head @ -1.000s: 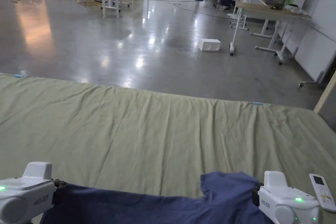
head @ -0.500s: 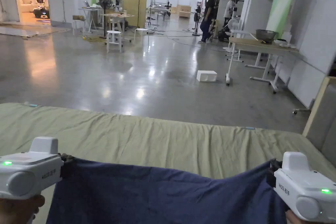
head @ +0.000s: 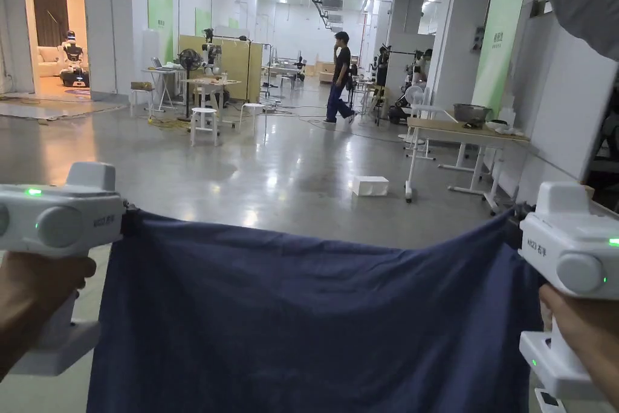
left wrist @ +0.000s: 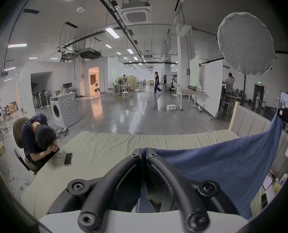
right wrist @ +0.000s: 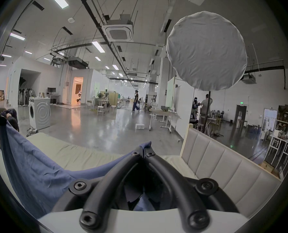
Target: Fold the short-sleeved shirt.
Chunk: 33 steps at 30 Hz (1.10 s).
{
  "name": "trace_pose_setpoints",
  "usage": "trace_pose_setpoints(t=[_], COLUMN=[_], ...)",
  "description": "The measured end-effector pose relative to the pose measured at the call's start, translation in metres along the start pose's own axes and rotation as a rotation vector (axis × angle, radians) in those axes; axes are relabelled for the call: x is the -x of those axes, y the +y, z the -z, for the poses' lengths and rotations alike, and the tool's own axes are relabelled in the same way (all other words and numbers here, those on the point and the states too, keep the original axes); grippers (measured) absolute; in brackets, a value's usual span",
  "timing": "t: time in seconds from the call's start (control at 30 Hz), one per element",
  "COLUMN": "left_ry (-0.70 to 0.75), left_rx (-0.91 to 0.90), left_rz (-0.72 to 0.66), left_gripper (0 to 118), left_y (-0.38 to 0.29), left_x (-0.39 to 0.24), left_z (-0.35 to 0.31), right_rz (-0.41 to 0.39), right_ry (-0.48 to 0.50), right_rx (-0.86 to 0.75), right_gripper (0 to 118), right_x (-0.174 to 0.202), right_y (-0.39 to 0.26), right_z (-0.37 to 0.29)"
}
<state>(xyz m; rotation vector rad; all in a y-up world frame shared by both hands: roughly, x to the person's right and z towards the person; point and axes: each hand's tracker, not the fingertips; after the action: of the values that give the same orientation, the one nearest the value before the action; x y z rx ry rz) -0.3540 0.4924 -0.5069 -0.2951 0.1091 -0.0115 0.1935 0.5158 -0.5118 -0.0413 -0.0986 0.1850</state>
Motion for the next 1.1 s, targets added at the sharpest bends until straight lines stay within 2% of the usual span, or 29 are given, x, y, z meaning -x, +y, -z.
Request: trace_pose_setpoints(t=[0.3, 0.37, 0.73, 1.1], left_ry=[0.006, 0.006, 0.043, 0.084], left_rx=[-0.048, -0.061, -0.112, -0.148], left_rz=[-0.017, -0.014, 0.013, 0.058], left_gripper=[4, 4, 4, 4], left_y=[0.064, 0.077, 0.149, 0.163], left_x=[-0.003, -0.004, -0.006, -0.007], left_z=[0.023, 0.033, 0.104, 0.127], right_rz=[-0.014, -0.034, -0.031, -0.065], right_ry=[-0.039, -0.048, -0.075, -0.082], right_rx=[-0.027, -0.038, -0.054, -0.103], right_gripper=[0, 0, 0, 0], right_x=[-0.002, 0.000, 0.020, 0.029], right_y=[0.061, 0.071, 0.115, 0.120], right_z=[0.048, 0.062, 0.144, 0.175])
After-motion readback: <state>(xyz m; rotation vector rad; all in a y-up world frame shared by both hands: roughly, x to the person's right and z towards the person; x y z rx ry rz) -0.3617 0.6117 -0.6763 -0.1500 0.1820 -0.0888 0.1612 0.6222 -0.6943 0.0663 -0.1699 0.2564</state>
